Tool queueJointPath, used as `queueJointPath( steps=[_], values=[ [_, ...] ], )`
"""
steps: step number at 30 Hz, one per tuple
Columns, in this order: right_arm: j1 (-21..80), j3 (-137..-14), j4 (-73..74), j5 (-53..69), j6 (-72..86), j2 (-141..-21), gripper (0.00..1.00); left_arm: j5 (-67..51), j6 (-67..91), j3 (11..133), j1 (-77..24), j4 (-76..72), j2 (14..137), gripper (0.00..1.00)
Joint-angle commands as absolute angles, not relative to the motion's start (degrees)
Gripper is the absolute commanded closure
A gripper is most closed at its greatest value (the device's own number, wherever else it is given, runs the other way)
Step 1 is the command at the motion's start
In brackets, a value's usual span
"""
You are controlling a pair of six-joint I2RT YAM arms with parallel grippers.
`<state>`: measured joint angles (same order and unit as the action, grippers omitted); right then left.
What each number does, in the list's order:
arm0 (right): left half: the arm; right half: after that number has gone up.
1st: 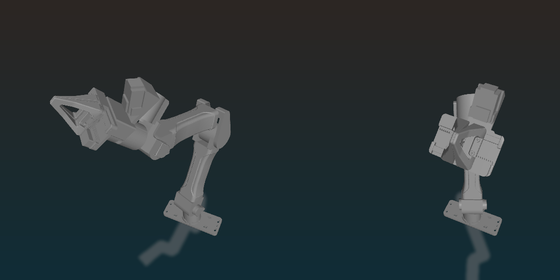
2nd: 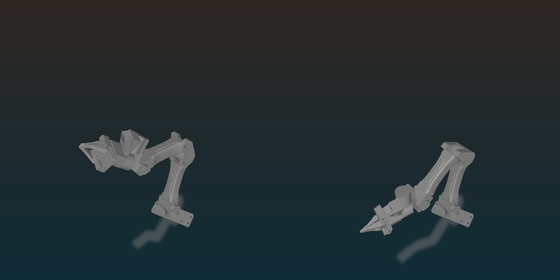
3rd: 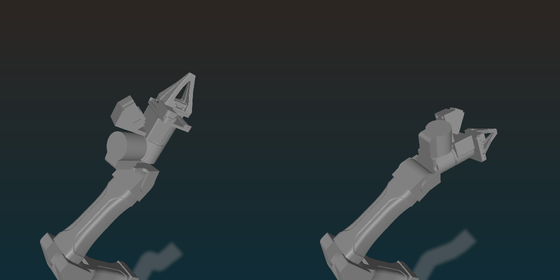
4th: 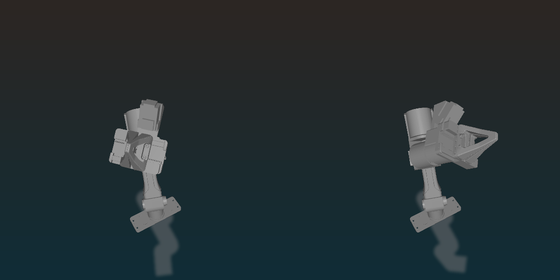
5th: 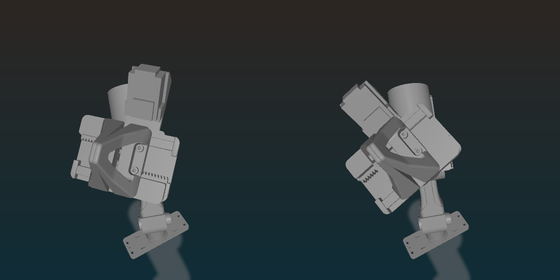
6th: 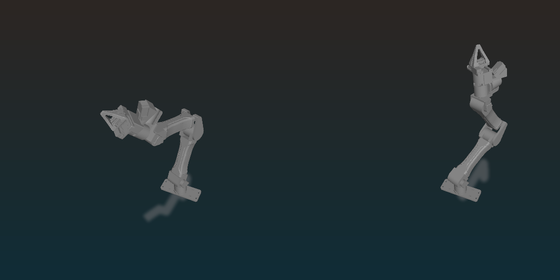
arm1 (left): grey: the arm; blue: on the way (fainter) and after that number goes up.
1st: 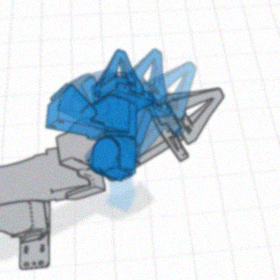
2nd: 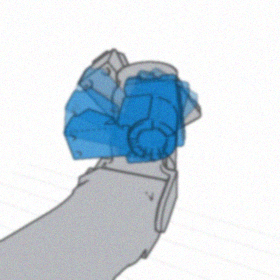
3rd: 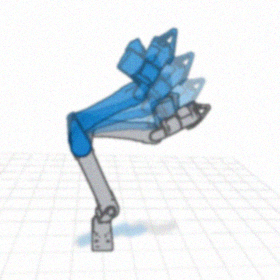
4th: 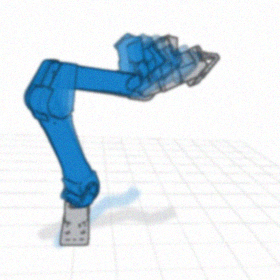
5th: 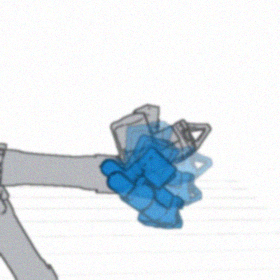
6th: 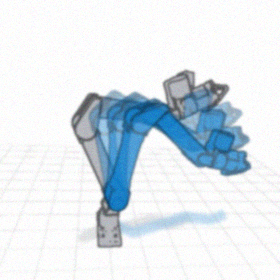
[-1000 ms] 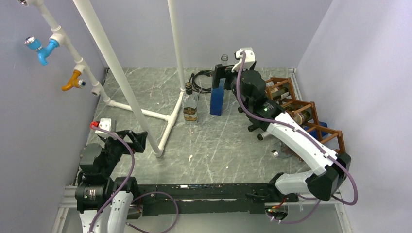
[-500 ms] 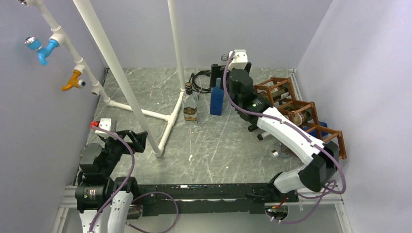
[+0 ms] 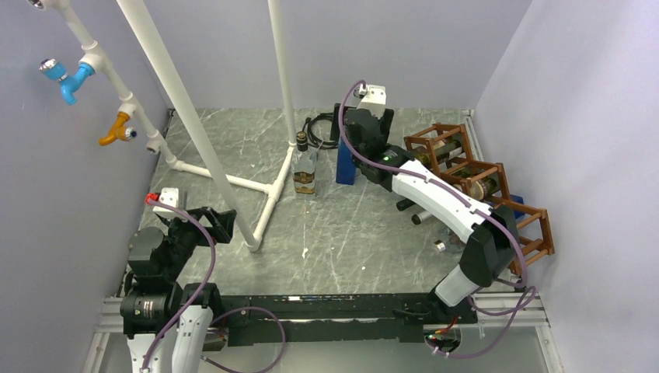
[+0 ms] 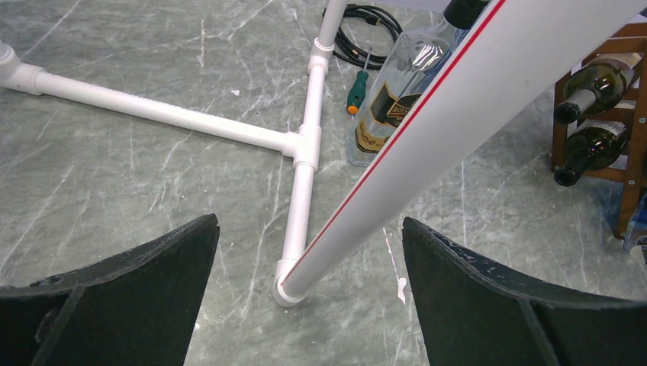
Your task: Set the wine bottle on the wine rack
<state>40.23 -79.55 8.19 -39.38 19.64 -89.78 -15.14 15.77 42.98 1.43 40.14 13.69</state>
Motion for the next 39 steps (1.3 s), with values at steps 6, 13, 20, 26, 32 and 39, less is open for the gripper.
queueJointPath(
  steps=[6,13,20,26,32,39],
  values=[
    [40.5,-88.0,14.0,-48.6,22.3,-95.6,0.00,-15.7,16.0,43.9,2.1,38.7,14.9,0.05],
    [40.6,-89.2,13.0,-50.0,21.5,-98.2,0.00,-15.9,16.0,43.9,2.4,38.6,14.2,0.04],
    [41.8,-94.1,13.6,-50.9,20.5,-104.0,0.00,-16.3,15.9,43.9,2.4,38.5,14.2,0.04],
    [42.6,-93.1,10.1,-51.9,16.6,-105.4,0.24,-16.4,15.9,43.7,2.5,38.3,13.6,0.04],
    [42.8,-90.3,6.0,-52.1,11.5,-104.2,0.63,-16.3,15.9,43.6,2.3,38.3,12.9,0.04],
    [45.7,-84.9,0.5,-51.4,3.2,-97.1,0.90,-16.5,15.8,43.6,2.3,38.1,13.0,0.04]
  ],
)
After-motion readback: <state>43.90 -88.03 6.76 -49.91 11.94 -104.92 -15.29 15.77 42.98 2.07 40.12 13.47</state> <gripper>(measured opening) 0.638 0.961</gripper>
